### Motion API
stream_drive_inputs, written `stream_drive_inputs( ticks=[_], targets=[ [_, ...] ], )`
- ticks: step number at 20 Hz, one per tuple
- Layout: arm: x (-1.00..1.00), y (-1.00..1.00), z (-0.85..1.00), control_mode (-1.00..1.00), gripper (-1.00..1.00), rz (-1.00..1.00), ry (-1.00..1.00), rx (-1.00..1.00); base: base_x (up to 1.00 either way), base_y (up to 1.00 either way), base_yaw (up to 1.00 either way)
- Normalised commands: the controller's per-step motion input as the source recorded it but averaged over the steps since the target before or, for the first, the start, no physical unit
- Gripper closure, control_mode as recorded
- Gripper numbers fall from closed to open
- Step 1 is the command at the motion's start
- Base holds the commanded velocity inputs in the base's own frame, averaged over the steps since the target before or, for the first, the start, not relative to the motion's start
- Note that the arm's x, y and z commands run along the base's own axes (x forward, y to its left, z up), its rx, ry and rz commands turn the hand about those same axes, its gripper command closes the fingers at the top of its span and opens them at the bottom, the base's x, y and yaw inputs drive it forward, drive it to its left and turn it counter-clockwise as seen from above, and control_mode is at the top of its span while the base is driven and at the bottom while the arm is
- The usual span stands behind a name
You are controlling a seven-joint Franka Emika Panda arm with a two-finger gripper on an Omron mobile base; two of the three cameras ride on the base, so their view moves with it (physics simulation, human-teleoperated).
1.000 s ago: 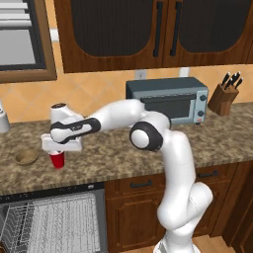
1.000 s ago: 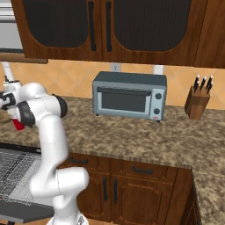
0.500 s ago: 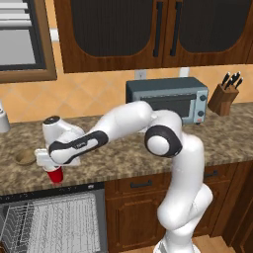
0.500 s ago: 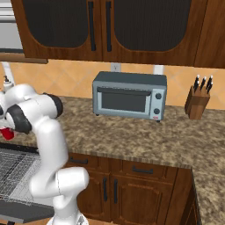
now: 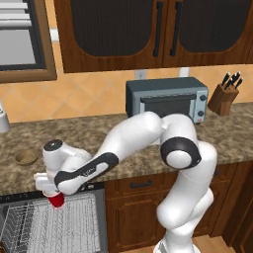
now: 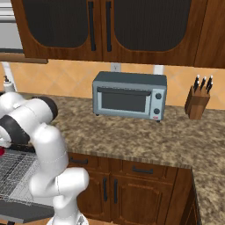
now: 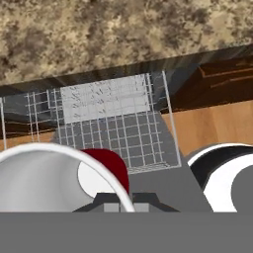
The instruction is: Pick up the cup and bowl from the counter, place them in the dishwasher, and close the dishwasher door.
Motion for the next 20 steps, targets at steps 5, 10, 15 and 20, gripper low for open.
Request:
stream_drive_inputs(
  ticks=[5,10,15,20],
  targets=[
    [-0.64,0.11,-0.32,-1.00,1.00,0.00,-0.01,0.00,0.00,0.00,0.00],
    [-0.48,0.29,-0.27,-1.00,1.00,0.00,-0.04,0.00,0.00,0.00,0.00],
    [-0.02,0.45,-0.26,-1.00,1.00,0.00,-0.05,0.00,0.00,0.00,0.00],
    [0.05,0.51,0.05,-1.00,1.00,0.00,0.00,-0.01,0.00,0.00,0.00]
  ],
)
